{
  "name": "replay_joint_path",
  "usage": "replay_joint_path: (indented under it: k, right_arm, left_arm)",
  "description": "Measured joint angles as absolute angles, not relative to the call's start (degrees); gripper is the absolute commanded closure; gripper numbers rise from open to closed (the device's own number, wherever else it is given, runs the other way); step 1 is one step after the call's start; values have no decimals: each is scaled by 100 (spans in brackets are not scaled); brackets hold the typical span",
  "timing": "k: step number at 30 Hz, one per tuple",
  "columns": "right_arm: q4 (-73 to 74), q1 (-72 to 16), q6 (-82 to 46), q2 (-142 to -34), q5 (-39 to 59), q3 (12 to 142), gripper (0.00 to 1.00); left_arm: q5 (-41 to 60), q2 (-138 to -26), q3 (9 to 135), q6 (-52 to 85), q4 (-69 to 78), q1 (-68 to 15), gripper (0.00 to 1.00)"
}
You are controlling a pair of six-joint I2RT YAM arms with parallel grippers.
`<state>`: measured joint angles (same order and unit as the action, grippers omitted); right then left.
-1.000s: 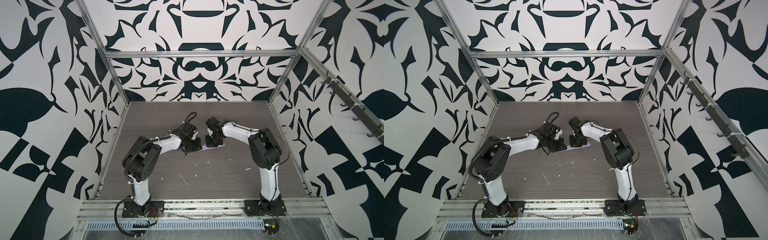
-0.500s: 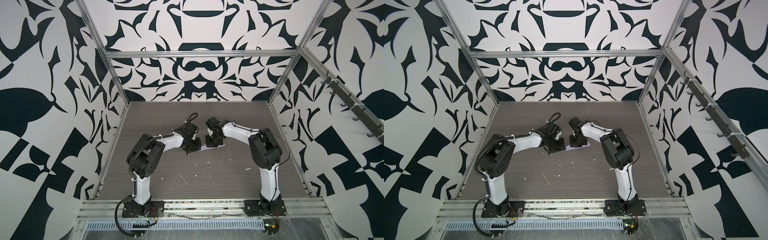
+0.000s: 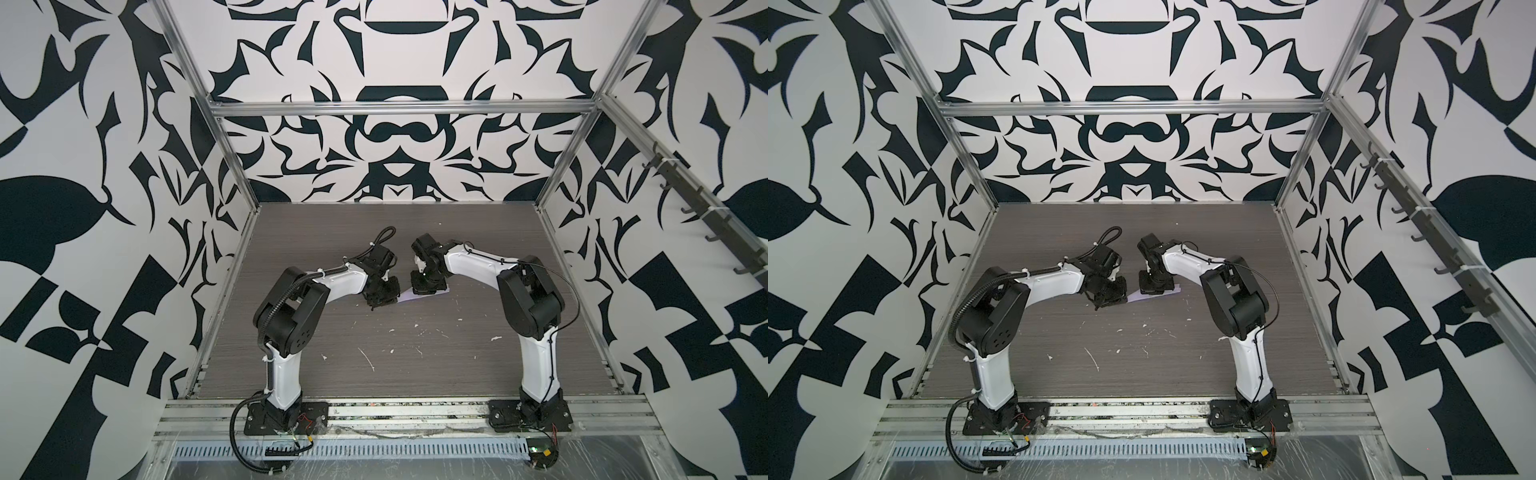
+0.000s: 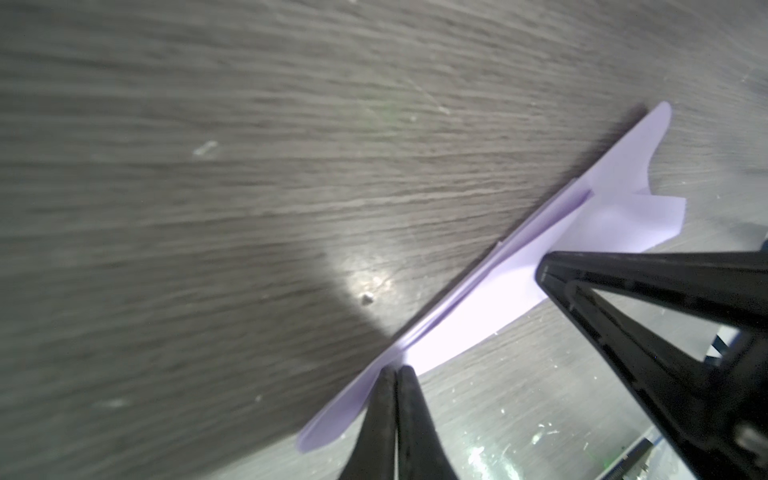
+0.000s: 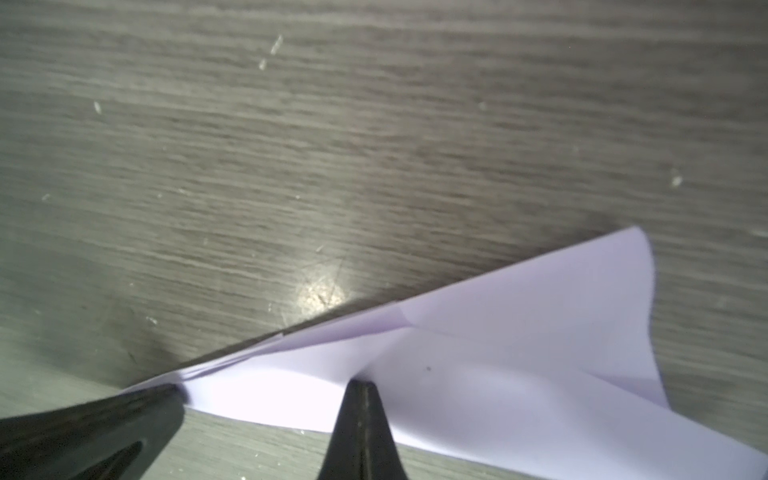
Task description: Fold a paper plane with a square sheet of paper (pick it up from the middle)
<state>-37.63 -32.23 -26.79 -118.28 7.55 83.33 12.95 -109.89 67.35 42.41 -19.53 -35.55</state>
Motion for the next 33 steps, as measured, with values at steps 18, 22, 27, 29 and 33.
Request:
replay_joint_path:
  k: [18, 22, 27, 29, 33]
  right_arm:
    - [-3741, -3234, -2676, -11817, 722, 8311, 100]
    - [-3736, -3234, -2676, -11817, 722, 8305, 100]
    - [-3710, -3234, -2676, -11806, 725, 8283, 100]
    - [-3693, -3234, -2679, -11795, 725, 8267, 100]
    - [-3651, -3234, -2679, -11778, 727, 8230, 100]
  left_arm:
    - [1118, -10130, 6567, 4106, -2353, -3304, 90]
    - [1315, -10232, 6814, 4106, -2257, -3538, 90]
    - [1597, -10748, 7190, 4160, -2143, -3815, 89]
    - [1730, -10960, 7279, 4206, -2062, -3874, 89]
    - [1898, -11312, 7389, 4292, -1994, -3874, 90]
